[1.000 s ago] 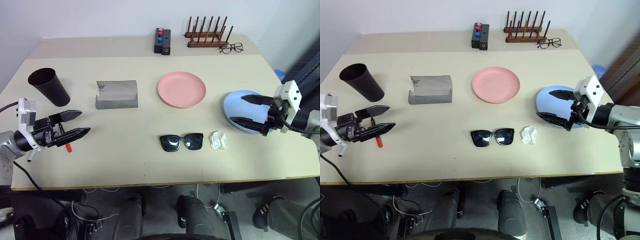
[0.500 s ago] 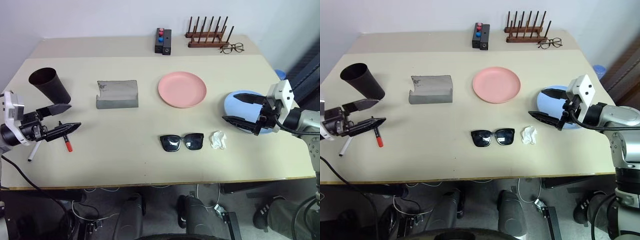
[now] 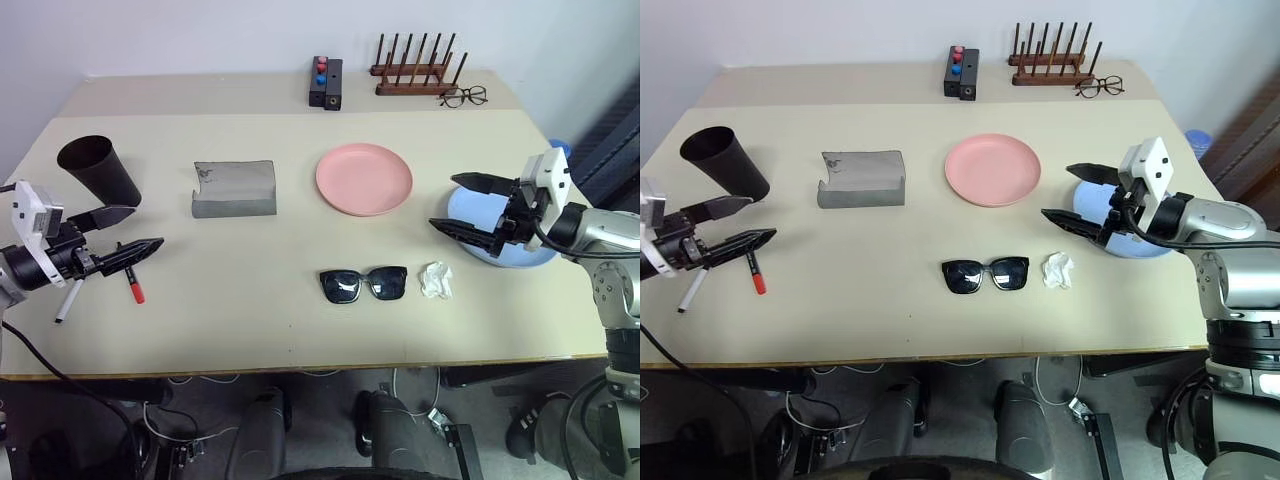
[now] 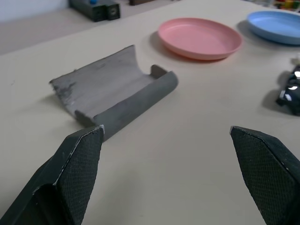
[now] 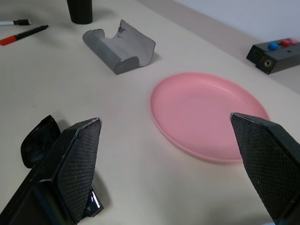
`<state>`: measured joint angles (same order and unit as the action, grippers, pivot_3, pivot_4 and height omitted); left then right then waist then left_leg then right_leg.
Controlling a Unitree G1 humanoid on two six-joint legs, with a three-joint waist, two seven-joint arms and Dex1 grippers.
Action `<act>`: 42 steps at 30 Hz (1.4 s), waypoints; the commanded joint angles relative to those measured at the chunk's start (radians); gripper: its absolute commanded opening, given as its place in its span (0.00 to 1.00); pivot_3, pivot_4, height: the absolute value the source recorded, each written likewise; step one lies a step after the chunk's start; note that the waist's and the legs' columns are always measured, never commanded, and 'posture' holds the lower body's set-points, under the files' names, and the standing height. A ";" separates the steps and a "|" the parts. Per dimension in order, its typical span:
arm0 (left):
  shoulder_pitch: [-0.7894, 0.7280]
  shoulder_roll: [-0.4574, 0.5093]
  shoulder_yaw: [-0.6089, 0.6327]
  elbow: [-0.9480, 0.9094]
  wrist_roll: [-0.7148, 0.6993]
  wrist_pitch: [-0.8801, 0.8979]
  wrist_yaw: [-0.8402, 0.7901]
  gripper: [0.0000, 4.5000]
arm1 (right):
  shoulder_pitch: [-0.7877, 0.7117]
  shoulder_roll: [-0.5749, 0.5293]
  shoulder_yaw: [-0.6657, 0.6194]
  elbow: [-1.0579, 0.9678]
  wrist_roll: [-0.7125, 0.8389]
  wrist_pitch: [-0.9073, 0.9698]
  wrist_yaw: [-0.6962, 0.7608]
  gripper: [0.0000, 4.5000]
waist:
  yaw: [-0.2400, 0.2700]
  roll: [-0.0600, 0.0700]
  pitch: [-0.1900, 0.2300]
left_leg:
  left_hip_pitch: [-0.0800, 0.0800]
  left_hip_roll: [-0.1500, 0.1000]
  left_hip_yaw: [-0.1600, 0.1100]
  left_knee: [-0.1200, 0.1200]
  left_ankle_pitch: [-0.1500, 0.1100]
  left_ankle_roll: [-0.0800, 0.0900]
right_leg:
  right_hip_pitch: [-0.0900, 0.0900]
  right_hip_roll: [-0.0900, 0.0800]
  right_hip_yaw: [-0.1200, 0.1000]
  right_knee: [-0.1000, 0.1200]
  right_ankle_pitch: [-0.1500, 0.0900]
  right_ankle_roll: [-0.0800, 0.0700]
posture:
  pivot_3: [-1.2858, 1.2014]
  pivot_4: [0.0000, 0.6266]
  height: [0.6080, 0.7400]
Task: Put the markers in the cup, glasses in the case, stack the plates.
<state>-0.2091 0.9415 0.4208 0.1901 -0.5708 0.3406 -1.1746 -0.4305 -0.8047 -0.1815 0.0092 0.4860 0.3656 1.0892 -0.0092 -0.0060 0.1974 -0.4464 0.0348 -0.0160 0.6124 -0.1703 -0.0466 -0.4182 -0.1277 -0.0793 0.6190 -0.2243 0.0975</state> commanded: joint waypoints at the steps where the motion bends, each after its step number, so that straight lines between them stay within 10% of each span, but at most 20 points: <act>1: 0.005 0.030 0.034 -0.025 0.032 -0.010 0.044 0.99 | 0.024 -0.002 -0.014 -0.041 0.027 0.019 0.008 1.00 | 0.000 0.000 0.000 | 0.000 0.000 0.000 0.000 0.000 0.000 | 0.000 0.000 0.000 0.000 0.000 0.000 | 0.52 0.24 1.00; 20: 0.100 0.209 0.048 0.033 0.199 0.390 0.361 0.99 | -0.008 0.070 0.034 -0.042 0.027 -0.033 0.016 1.00 | 0.001 0.000 0.000 | 0.000 0.001 0.001 -0.001 0.000 -0.001 | -0.002 0.001 0.000 0.000 -0.001 0.001 | 0.52 0.24 1.00; 25: 0.087 0.200 0.022 0.046 0.186 0.505 0.354 0.99 | -0.027 0.081 -0.054 -0.145 0.239 0.122 0.014 1.00 | -0.001 0.000 0.000 | 0.000 0.001 0.001 -0.001 0.000 -0.001 | -0.002 0.001 0.000 0.000 0.000 0.000 | 0.52 0.24 1.00; 42: 0.006 0.184 -0.102 0.104 0.235 0.445 0.328 0.99 | 0.021 0.077 0.014 -0.264 0.240 0.055 0.107 1.00 | 0.000 0.000 0.000 | 0.000 0.002 0.001 -0.001 0.000 -0.001 | -0.002 0.001 0.001 0.000 0.000 0.000 | 0.52 0.24 1.00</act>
<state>-0.1903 1.1044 0.3131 0.2962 -0.3464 0.7958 -0.8388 -0.3927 -0.7156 -0.1634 -0.2341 0.7393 0.4582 1.1748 -0.0089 -0.0061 0.1974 -0.4467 0.0363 -0.0153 0.6111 -0.1707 -0.0473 -0.4206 -0.1266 -0.0788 0.6191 -0.2245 0.0976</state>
